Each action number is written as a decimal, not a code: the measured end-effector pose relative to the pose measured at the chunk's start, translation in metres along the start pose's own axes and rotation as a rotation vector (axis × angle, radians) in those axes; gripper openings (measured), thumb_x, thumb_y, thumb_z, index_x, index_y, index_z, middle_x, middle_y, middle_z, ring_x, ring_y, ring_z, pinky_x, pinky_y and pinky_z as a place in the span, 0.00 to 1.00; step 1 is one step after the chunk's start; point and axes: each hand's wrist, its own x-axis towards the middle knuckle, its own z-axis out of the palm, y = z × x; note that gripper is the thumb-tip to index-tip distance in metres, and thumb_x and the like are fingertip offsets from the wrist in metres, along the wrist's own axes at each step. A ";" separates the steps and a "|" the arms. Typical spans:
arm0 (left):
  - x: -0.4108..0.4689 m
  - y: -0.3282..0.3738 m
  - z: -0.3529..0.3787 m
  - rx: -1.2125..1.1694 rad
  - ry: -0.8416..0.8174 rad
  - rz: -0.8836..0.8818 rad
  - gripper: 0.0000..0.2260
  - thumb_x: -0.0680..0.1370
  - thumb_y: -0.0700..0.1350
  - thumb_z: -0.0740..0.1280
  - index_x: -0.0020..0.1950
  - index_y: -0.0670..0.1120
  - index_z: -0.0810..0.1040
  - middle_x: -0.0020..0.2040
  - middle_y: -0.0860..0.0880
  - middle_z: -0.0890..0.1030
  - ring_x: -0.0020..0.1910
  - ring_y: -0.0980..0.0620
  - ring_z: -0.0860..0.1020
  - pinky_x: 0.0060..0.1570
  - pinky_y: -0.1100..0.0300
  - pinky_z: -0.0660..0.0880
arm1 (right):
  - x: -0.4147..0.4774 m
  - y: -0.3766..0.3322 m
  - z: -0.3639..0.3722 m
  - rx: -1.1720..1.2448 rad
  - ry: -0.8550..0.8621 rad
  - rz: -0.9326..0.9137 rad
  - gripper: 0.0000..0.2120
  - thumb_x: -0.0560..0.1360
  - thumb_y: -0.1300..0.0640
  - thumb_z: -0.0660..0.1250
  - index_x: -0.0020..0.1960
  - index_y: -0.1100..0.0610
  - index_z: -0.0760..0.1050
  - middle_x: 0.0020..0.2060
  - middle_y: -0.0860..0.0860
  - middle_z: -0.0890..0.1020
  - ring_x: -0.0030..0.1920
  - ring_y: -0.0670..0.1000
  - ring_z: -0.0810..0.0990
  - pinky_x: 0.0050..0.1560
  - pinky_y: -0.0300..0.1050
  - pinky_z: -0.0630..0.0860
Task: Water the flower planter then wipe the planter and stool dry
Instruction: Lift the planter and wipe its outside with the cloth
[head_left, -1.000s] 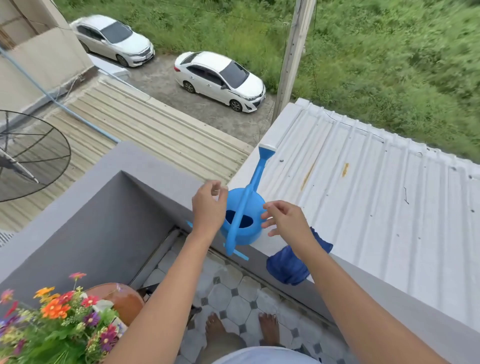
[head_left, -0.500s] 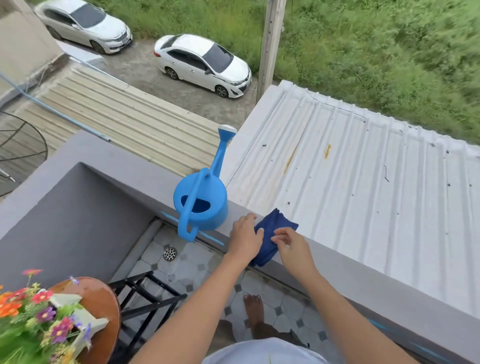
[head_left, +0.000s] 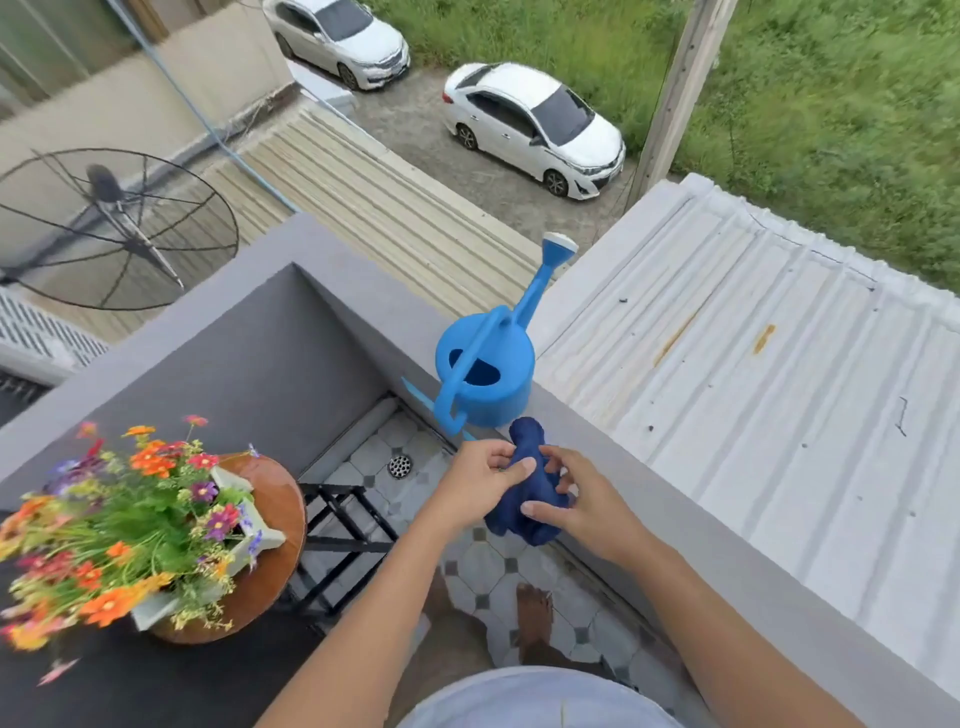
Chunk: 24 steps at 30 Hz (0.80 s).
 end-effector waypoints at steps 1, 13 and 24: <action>-0.009 -0.002 -0.011 0.020 0.050 0.014 0.10 0.75 0.51 0.71 0.49 0.45 0.83 0.45 0.49 0.86 0.46 0.53 0.84 0.47 0.57 0.80 | 0.006 -0.008 0.006 -0.037 -0.036 -0.021 0.32 0.70 0.42 0.76 0.70 0.46 0.70 0.55 0.45 0.78 0.51 0.46 0.78 0.52 0.42 0.78; -0.108 -0.091 -0.118 -0.272 0.830 -0.324 0.08 0.79 0.46 0.62 0.46 0.46 0.80 0.38 0.52 0.83 0.33 0.50 0.74 0.38 0.56 0.71 | 0.053 -0.098 0.138 -0.282 -0.309 -0.093 0.13 0.73 0.52 0.69 0.35 0.56 0.70 0.29 0.51 0.75 0.31 0.50 0.72 0.34 0.46 0.68; -0.161 -0.152 -0.170 -0.303 1.262 -0.592 0.14 0.73 0.44 0.60 0.28 0.45 0.63 0.27 0.46 0.66 0.28 0.47 0.63 0.31 0.57 0.58 | 0.073 -0.137 0.206 -0.189 -0.266 -0.046 0.12 0.74 0.54 0.72 0.37 0.58 0.73 0.32 0.53 0.79 0.33 0.51 0.75 0.36 0.46 0.71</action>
